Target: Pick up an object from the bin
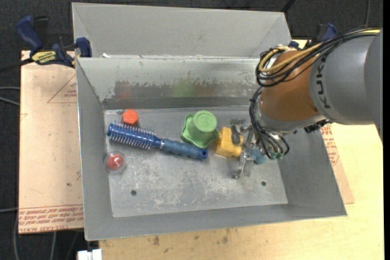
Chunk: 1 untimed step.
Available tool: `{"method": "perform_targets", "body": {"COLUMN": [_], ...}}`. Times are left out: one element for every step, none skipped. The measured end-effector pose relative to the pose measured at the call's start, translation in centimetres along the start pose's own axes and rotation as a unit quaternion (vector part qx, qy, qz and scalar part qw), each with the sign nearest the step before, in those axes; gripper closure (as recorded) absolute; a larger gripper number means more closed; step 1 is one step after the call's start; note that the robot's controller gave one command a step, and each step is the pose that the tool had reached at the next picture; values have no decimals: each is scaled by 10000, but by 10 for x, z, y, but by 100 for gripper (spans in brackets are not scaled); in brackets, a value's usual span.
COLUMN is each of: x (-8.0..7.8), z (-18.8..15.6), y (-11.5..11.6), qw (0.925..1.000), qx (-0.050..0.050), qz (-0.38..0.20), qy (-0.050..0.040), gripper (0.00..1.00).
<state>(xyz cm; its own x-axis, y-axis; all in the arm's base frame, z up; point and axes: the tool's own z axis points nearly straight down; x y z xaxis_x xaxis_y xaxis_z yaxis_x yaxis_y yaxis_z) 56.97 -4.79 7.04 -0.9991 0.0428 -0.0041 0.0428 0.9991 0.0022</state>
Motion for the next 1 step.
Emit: {"method": "perform_targets", "body": {"x": [-44], "z": [0], "y": [7], "qw": [9839], "qx": [11], "qz": [1788], "qy": [-2], "gripper": [0]}}
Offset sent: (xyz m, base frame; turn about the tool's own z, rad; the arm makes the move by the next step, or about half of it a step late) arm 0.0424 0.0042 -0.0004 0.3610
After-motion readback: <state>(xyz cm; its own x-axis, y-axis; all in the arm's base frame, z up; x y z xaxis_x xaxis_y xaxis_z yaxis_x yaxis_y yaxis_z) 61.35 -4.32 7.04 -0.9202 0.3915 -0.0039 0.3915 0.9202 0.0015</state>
